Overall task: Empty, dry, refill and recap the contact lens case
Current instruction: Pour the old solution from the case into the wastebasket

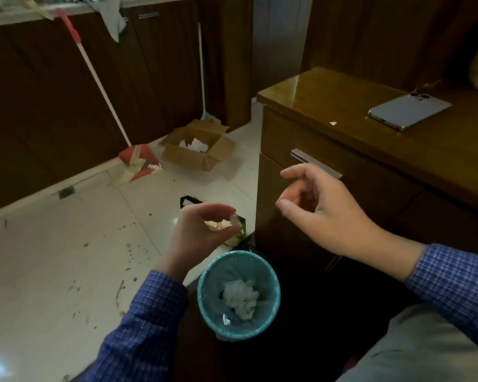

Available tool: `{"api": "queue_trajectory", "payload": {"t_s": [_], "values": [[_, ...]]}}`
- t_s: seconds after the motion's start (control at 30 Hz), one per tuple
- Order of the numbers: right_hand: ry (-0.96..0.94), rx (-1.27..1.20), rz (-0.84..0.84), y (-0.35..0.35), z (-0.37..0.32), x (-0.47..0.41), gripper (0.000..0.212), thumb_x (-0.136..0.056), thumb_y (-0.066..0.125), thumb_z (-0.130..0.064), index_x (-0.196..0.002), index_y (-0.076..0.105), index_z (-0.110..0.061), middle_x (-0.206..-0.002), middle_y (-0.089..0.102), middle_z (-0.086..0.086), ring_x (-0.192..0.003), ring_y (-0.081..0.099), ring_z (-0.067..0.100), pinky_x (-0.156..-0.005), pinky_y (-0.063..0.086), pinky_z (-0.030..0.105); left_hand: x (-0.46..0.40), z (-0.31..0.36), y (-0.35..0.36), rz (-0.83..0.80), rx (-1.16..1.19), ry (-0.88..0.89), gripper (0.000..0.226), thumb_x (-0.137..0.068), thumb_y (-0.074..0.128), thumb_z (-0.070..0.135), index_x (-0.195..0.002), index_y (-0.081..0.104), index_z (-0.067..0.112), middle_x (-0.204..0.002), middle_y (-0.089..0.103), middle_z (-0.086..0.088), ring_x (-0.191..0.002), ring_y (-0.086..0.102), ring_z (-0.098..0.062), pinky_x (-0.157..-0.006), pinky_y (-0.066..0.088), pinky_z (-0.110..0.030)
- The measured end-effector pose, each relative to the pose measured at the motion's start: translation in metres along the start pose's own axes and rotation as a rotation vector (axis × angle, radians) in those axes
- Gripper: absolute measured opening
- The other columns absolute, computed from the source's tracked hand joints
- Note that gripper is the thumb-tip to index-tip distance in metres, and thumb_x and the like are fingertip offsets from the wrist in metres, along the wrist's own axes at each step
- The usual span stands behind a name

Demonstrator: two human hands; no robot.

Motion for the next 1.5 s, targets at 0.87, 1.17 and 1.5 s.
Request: {"api": "queue_trajectory", "payload": {"t_s": [0.87, 1.17, 1.5], "values": [[-0.004, 0.083, -0.033, -0.024, 0.035, 0.007, 0.039, -0.092, 0.073, -0.016, -0.127, 0.056, -0.024, -0.083, 0.073, -0.008, -0.079, 0.07, 0.006, -0.075, 0.057, 0.018, -0.028, -0.039, 0.106, -0.557, -1.051, -0.006, 0.023, -0.083, 0.069, -0.002, -0.102, 0.076, 0.01, -0.096, 0.073, -0.008, -0.082, 0.069, -0.025, -0.074, 0.063, -0.038], [0.009, 0.058, 0.043, -0.068, 0.016, 0.014, 0.039, -0.089, 0.076, -0.015, -0.123, 0.059, -0.021, -0.095, 0.071, -0.008, -0.085, 0.069, 0.009, -0.08, 0.06, 0.028, -0.067, 0.063, 0.082, -0.381, -0.02, -0.172, 0.022, -0.074, 0.09, 0.014, -0.092, 0.078, 0.019, -0.087, 0.08, -0.001, -0.083, 0.077, -0.016, -0.075, 0.064, -0.03], [0.053, -0.02, 0.303, -0.214, -0.014, 0.068, 0.055, -0.076, 0.089, -0.025, -0.123, 0.061, -0.018, -0.103, 0.073, -0.003, -0.087, 0.075, 0.009, -0.081, 0.06, 0.02, -0.082, 0.231, 0.176, -0.473, 0.696, -0.039, 0.037, -0.076, 0.084, 0.023, -0.108, 0.073, 0.008, -0.101, 0.076, -0.015, -0.099, 0.072, -0.027, -0.092, 0.058, -0.042]]}}
Point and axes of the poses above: each hand's wrist, its own x-axis away from the middle knuckle, its own y-axis out of the palm, z = x × y, the point moved 6 cm from there along -x, towards the middle knuckle
